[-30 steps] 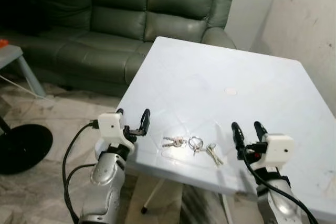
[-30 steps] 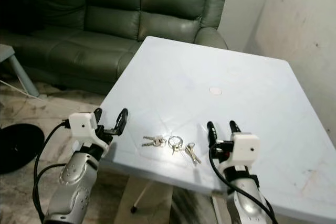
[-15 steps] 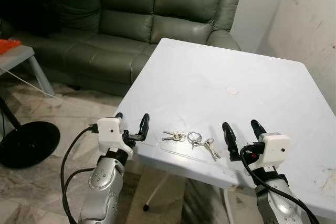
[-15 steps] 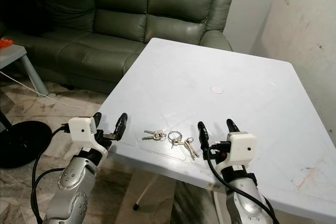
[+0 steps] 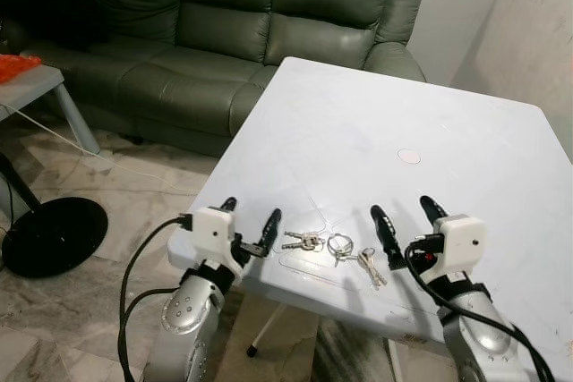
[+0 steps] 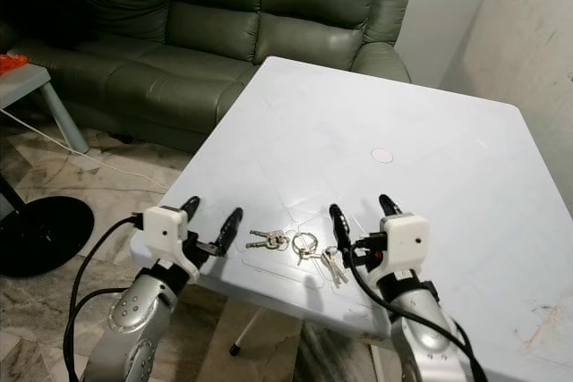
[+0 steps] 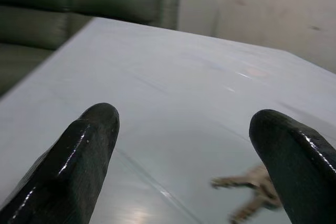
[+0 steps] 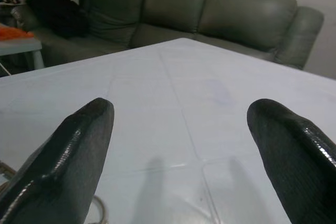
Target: Hang keys on a hook
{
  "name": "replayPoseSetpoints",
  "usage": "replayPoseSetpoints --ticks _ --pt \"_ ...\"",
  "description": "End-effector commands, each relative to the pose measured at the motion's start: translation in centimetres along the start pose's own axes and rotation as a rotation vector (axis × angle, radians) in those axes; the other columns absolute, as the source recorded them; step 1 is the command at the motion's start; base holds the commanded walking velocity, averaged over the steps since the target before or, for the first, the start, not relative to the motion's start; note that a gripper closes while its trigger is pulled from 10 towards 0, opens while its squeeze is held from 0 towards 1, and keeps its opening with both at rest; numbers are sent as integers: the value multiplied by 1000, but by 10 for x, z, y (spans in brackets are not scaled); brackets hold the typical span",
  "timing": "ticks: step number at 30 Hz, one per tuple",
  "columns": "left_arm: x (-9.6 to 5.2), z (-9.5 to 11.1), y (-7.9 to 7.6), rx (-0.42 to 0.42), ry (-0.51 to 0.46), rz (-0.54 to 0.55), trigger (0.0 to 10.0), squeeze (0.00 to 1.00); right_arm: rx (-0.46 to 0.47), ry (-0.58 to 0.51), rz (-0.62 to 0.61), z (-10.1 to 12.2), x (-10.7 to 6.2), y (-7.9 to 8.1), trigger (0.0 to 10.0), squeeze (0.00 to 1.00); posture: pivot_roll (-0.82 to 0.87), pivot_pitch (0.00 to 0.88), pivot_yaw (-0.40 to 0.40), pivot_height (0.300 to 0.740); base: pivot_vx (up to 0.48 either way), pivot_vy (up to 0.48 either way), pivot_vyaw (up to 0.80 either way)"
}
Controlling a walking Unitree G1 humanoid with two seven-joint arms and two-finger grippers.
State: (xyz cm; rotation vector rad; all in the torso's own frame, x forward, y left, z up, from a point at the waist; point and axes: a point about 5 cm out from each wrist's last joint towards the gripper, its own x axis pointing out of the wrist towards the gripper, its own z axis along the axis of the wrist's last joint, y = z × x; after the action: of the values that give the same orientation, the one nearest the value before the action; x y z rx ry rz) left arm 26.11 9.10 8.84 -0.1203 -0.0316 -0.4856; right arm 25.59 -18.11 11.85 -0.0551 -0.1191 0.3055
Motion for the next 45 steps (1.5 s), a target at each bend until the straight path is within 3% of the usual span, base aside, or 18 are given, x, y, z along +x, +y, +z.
replayPoseSetpoints --ticks 1,11,21,34,35,36,37,38,43,44,45 --pt "0 2 -5 7 2 -32 10000 0 3 23 11 -3 0 -4 10000 0 -33 18 -84 740 0 0 0" --pt "-4 -4 -19 21 31 -107 10000 0 -47 84 192 -1 4 -16 10000 0 -34 20 -85 740 0 0 0" --pt "-8 -4 -25 18 37 -127 10000 0 -60 184 373 -16 7 -3 10000 0 -30 40 -87 740 0 0 0" --pt "-10 -3 -26 23 38 -114 10000 0 11 238 426 -36 19 11 10000 0 -17 50 -91 740 0 0 0" --pt "-10 -3 -26 24 38 -114 10000 0 37 234 433 -37 20 12 6941 0 -15 48 -91 740 0 0 0" --pt "-10 -3 -26 24 38 -114 10000 0 37 234 433 -37 20 12 6941 0 -15 48 -91 740 0 0 0" --pt "-9 -3 -26 24 38 -112 10000 0 37 234 434 -38 20 12 1961 0 -13 47 -92 740 0 0 0" --pt "-9 -2 -26 24 37 -111 10000 0 45 227 430 -37 21 11 0 0 -12 46 -93 740 0 0 0" --pt "-9 -2 -26 21 36 -107 10000 0 28 241 415 -41 22 4 0 0 -10 47 -95 740 0 0 0" --pt "-10 -2 -26 22 36 -106 10000 0 10 259 396 -43 23 0 2235 0 -10 47 -95 740 0 0 0" --pt "-10 -2 -26 22 36 -106 10000 0 10 259 396 -43 23 0 2235 0 -10 47 -95 740 0 0 0"
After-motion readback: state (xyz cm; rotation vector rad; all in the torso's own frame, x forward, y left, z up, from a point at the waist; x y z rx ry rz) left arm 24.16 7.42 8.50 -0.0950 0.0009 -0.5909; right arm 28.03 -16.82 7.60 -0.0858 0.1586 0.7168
